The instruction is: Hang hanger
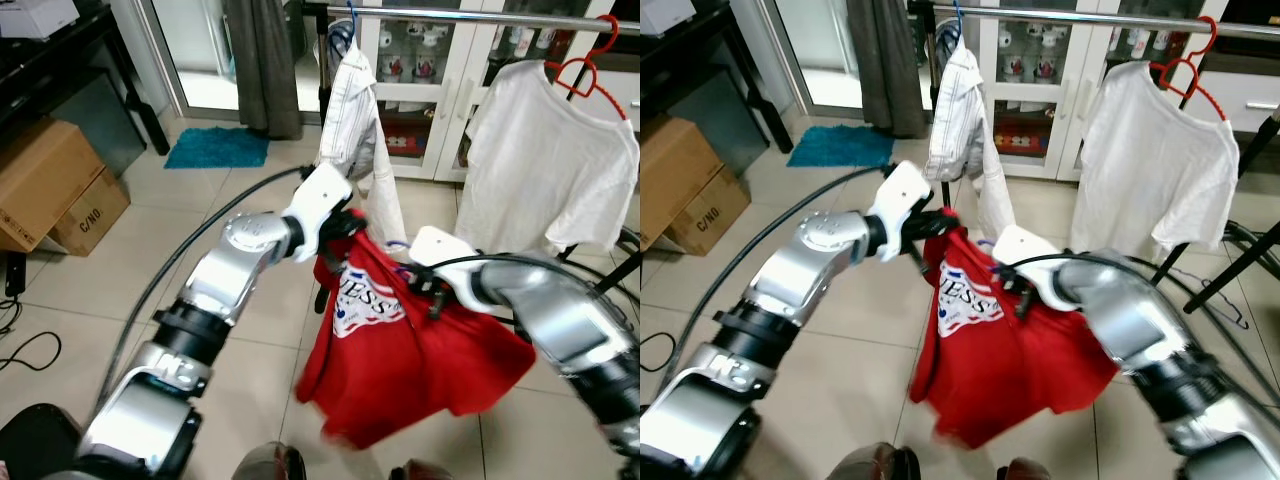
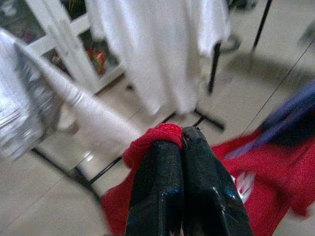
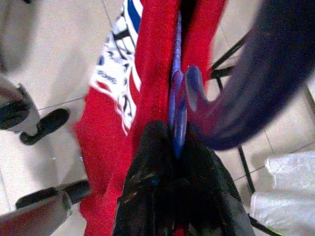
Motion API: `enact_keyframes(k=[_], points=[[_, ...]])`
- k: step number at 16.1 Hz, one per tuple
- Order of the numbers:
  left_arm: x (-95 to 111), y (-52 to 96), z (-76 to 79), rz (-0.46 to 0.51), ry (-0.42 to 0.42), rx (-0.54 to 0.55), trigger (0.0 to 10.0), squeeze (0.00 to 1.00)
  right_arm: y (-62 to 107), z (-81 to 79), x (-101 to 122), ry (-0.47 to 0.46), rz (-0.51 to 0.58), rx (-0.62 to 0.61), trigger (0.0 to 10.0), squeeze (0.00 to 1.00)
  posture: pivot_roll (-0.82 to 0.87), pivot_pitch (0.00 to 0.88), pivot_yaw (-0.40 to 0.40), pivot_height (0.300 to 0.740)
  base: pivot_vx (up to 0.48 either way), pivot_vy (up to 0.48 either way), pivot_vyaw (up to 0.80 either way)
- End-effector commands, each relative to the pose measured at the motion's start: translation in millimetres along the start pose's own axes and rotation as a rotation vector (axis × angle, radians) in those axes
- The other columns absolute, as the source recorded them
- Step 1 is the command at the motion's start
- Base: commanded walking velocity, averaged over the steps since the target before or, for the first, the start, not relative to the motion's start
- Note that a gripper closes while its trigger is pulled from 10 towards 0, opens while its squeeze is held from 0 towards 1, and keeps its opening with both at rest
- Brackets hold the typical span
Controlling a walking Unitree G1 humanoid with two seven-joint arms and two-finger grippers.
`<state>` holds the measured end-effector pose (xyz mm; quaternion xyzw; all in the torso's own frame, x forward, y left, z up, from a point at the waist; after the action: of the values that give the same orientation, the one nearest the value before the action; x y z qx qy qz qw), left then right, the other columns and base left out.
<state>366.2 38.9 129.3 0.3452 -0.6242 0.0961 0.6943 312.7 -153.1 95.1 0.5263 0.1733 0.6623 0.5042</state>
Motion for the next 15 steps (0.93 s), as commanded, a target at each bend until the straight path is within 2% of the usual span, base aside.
enact_keyframes(k=[1,4,6,8,9,10,12,15], points=[[-6,4.9,-10.1,-0.027,-0.044,0.048,0.0,0.00,13.2,6.3,6,0.020,0.044,-0.010,0.0,0.00,-0.18,0.000,0.065,0.740,0.000,0.000,0.00],[-14,9.5,-31.9,-0.046,-0.088,0.174,0.0,0.00,45.5,15.0,12,0.040,0.115,-0.003,0.0,0.00,-0.18,0.000,0.062,0.740,0.000,0.000,0.00],[-2,14.8,-50.2,0.040,-0.058,0.280,0.0,0.00,64.5,6.9,7,0.098,0.128,0.055,0.0,0.00,-0.19,0.000,0.064,0.740,0.000,0.000,0.00],[14,19.9,-61.0,0.131,-0.021,0.331,0.0,0.00,73.8,-0.4,0,0.100,0.124,0.088,0.0,0.00,-0.19,0.000,0.064,0.740,0.000,0.000,0.00],[21,22.2,-64.5,0.194,0.036,0.334,0.0,0.00,76.9,-1.5,-2,0.092,0.149,0.080,0.0,0.00,-0.19,0.000,0.064,0.740,0.000,0.000,0.00],[26,24.2,-67.5,0.253,0.126,0.325,0.0,0.00,79.5,0.3,-6,0.051,0.177,0.046,0.0,0.00,-0.19,0.000,0.064,0.740,0.000,0.000,0.00],[24,24.7,-68.3,0.273,0.150,0.313,0.0,0.00,82.5,1.6,-9,0.008,0.214,0.019,0.0,0.00,-0.19,0.000,0.066,0.740,0.000,0.000,0.00],[20,27.8,-73.0,0.291,0.193,0.322,0.0,0.00,96.4,5.9,-6,-0.100,0.357,-0.034,0.0,0.00,-0.19,0.000,0.073,0.740,0.000,0.000,0.00]])
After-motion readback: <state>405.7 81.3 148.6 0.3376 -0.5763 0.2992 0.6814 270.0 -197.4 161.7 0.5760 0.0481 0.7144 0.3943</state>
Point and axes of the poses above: a point about 5 cm out from each wrist's last joint towards the gripper, its own y axis pointing back from the gripper into the wrist, its own x axis along the axis of the wrist's last joint, z = x × y, the point moved 5 cm from there along -y, pointing out of the wrist towards the gripper, and after that the axes turned 12 degrees about y, right-handed, at the moved point
